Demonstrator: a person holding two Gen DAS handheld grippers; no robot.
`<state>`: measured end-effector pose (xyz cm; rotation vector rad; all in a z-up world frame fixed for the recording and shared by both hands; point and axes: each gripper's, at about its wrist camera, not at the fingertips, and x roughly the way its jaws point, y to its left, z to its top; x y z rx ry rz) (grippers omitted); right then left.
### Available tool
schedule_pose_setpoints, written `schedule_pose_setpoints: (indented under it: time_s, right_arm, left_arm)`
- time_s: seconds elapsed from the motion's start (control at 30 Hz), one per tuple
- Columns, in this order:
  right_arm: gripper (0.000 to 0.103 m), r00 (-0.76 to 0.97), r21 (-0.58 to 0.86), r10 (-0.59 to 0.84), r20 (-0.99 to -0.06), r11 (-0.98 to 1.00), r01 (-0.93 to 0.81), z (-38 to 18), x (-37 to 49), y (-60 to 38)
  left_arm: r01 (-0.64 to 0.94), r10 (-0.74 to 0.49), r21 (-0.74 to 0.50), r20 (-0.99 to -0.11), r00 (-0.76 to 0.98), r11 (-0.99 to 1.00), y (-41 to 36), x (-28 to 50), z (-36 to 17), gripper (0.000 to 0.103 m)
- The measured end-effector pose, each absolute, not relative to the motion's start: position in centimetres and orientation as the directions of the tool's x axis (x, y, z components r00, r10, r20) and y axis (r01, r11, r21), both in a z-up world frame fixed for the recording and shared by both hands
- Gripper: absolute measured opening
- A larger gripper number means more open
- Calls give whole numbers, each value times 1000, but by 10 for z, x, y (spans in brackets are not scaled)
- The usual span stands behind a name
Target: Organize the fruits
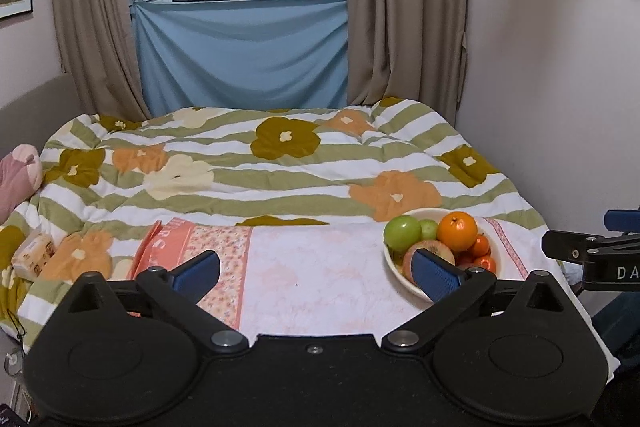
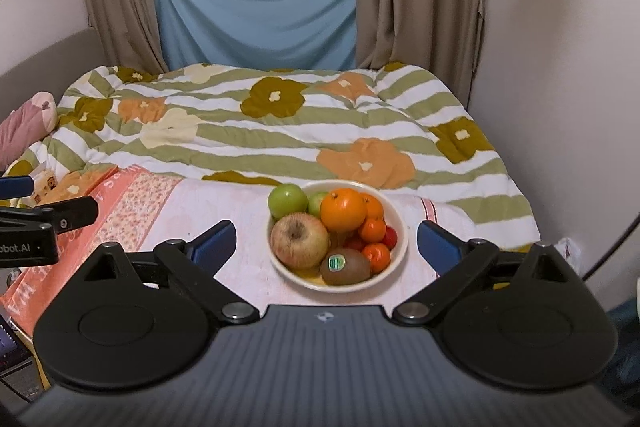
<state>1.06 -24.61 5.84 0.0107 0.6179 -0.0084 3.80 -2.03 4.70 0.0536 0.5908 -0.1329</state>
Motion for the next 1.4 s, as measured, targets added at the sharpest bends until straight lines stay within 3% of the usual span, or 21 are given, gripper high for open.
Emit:
schedule_pose_setpoints:
  time_s: [1.4]
  right_arm:
    - [103, 784, 40, -24, -620, 997, 63, 49, -12, -237]
  left_arm:
    - [132, -85, 40, -580, 810, 990, -12, 16, 41, 103]
